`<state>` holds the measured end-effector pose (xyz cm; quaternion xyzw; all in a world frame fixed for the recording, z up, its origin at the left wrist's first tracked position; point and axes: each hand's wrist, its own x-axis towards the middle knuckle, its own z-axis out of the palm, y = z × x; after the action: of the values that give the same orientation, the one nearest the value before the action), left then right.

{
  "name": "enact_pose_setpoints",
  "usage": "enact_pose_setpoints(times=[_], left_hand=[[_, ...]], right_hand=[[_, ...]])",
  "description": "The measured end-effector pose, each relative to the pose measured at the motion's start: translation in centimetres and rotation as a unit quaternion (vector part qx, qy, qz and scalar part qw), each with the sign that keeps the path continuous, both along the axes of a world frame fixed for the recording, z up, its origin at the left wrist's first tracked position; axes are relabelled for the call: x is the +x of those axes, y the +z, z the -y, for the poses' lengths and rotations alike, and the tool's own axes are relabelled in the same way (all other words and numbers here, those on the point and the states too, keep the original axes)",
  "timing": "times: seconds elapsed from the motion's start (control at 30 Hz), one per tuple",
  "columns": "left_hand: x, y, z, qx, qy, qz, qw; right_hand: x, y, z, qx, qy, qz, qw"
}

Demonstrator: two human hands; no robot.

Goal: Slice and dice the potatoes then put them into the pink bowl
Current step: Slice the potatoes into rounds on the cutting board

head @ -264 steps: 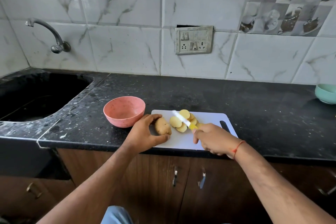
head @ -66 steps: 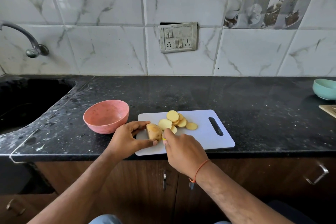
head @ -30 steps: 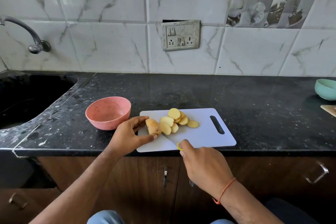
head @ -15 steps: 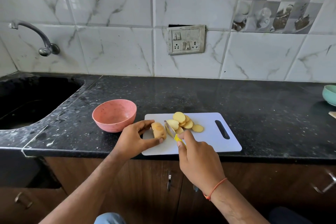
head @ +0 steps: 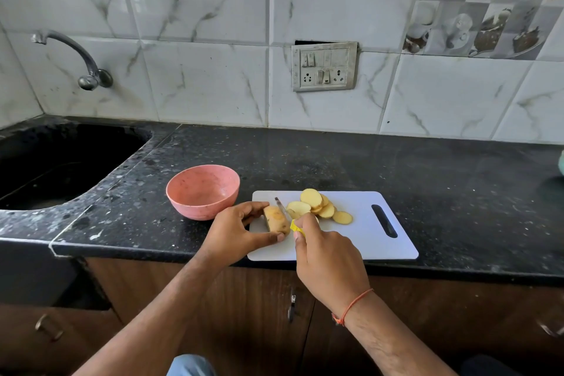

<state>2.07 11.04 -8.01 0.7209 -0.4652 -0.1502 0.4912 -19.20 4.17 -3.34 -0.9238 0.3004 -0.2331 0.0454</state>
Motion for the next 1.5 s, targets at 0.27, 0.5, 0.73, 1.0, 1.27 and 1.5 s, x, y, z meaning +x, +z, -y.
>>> enact_pose_setpoints(times=[0.27, 0.5, 0.73, 1.0, 1.27, 1.5], left_hand=[[0.0, 0.1, 0.0, 0.002, -0.001, 0.005, 1.0], [0.0, 0.1, 0.0, 0.004, 0.001, 0.004, 1.0], [0.0, 0.0, 0.1, 0.003, 0.005, 0.006, 1.0], [0.0, -0.1, 0.2, -0.005, 0.003, -0.004, 1.0], [0.0, -0.1, 0.3, -0.005, 0.008, -0.006, 1.0], [0.1, -0.2, 0.3, 0.0, 0.017, -0.003, 1.0]], right_hand=[[0.1, 0.0, -0.1, 0.006, 0.009, -0.005, 1.0], [0.3, -0.2, -0.2, -0.006, 0.008, -0.003, 1.0], [0.2, -0.1, -0.3, -0.007, 0.009, -0.006, 1.0], [0.3, -0.1, -0.4, -0.016, 0.009, -0.006, 1.0], [0.6, 0.2, -0.4, -0.021, 0.01, -0.022, 0.999], [2.4, 1.8, 0.0, -0.018, 0.02, -0.062, 0.998]])
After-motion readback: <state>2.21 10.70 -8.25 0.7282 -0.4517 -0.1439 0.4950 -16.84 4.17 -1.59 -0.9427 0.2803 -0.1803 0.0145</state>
